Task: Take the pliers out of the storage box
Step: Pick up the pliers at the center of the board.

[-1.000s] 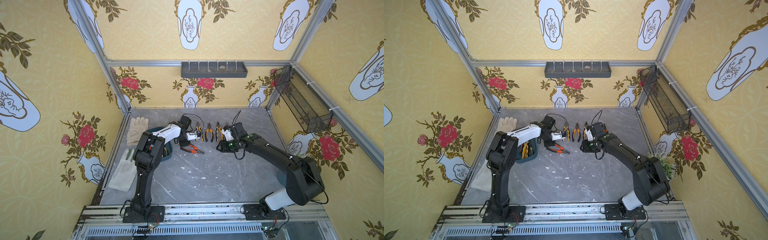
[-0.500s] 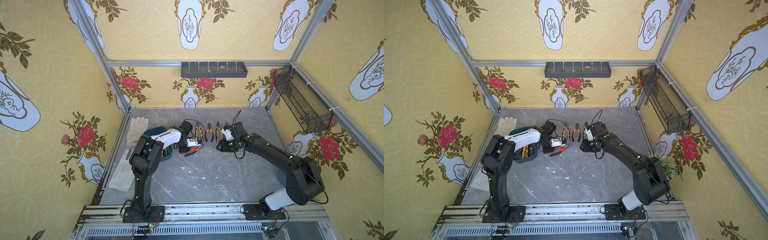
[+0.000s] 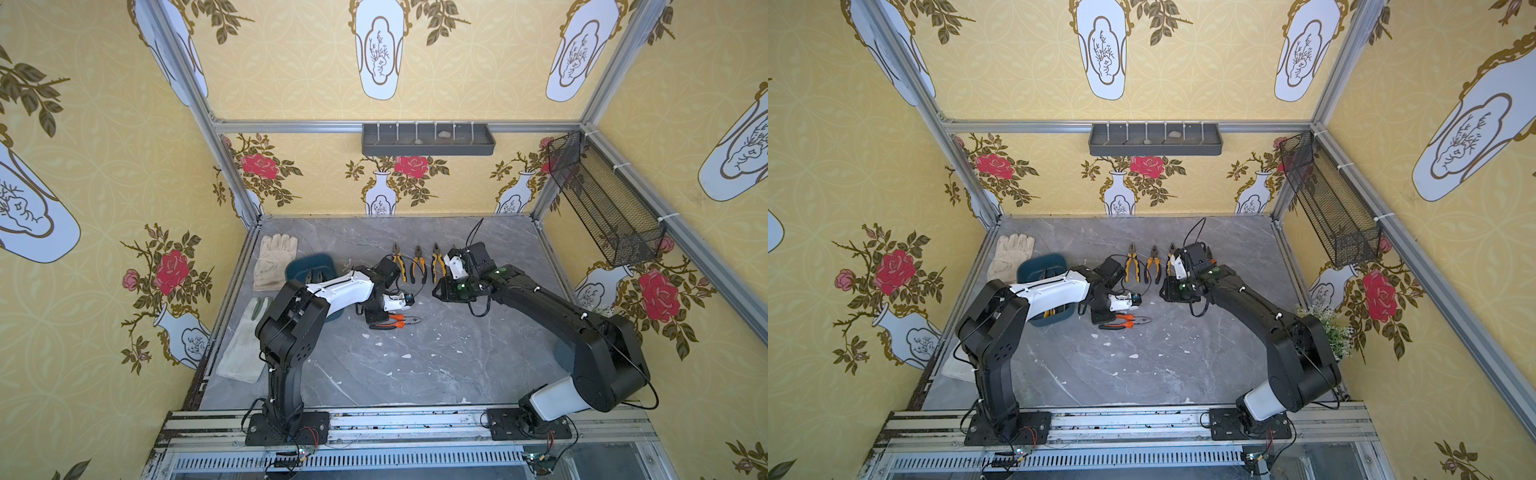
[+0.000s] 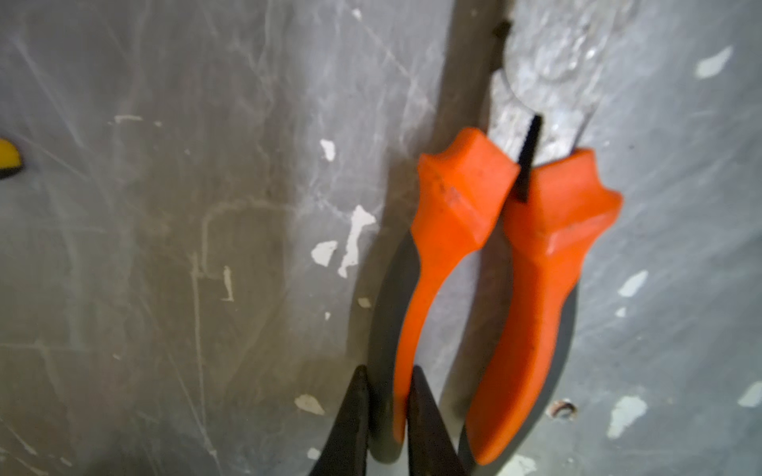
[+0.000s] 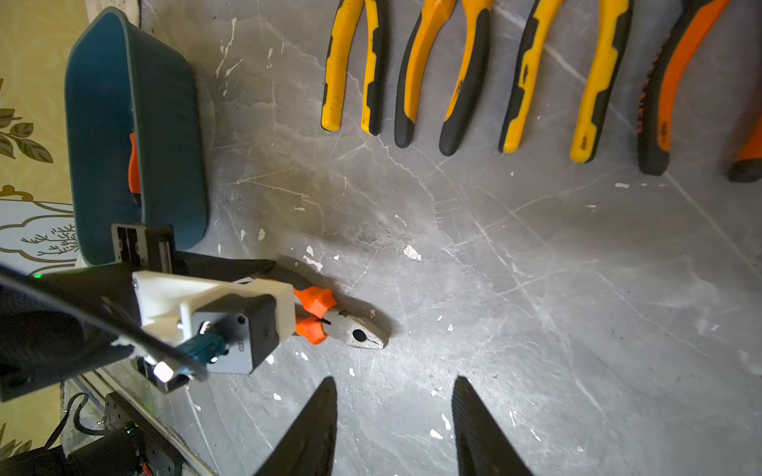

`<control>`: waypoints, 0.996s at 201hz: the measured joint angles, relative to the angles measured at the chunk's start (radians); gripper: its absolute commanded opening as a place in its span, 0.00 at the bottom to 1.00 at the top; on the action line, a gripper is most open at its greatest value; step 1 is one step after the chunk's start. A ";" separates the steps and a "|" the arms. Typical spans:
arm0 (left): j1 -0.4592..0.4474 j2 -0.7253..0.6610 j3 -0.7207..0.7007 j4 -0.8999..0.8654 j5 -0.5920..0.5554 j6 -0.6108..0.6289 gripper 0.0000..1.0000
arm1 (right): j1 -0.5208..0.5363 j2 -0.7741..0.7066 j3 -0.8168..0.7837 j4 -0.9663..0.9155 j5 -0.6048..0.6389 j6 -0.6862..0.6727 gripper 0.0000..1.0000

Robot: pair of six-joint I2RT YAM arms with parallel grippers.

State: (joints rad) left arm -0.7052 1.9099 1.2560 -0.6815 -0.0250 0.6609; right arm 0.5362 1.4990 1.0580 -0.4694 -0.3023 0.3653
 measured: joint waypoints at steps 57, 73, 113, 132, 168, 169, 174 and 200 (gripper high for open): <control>-0.079 -0.105 -0.048 0.014 -0.112 -0.286 0.00 | -0.003 -0.048 0.072 -0.036 0.054 -0.003 0.51; -0.087 -0.174 -0.080 0.030 -0.132 -0.370 0.00 | -0.004 -0.062 0.086 -0.053 0.056 -0.002 0.51; -0.107 -0.373 -0.160 0.074 -0.181 -0.602 0.00 | 0.022 -0.072 0.114 -0.058 0.058 0.023 0.50; -0.114 -0.498 -0.235 0.133 -0.216 -0.689 0.00 | 0.077 -0.044 0.154 -0.061 0.065 0.034 0.50; -0.174 -0.731 -0.410 0.236 -0.290 -0.783 0.00 | 0.207 0.071 0.282 -0.086 0.102 0.056 0.52; -0.177 -0.733 -0.413 0.237 -0.293 -0.784 0.00 | 0.209 0.074 0.285 -0.086 0.101 0.057 0.52; -0.189 -0.746 -0.423 0.242 -0.313 -0.785 0.00 | 0.217 0.087 0.301 -0.086 0.098 0.059 0.54; -0.281 -0.771 -0.444 0.251 -0.469 -0.793 0.00 | 0.225 0.154 0.394 -0.106 0.103 0.096 0.58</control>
State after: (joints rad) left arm -0.9863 1.1385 0.8120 -0.4309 -0.4938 -0.1326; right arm 0.7616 1.6531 1.4517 -0.5758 -0.1993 0.4610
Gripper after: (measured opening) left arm 0.150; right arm 0.582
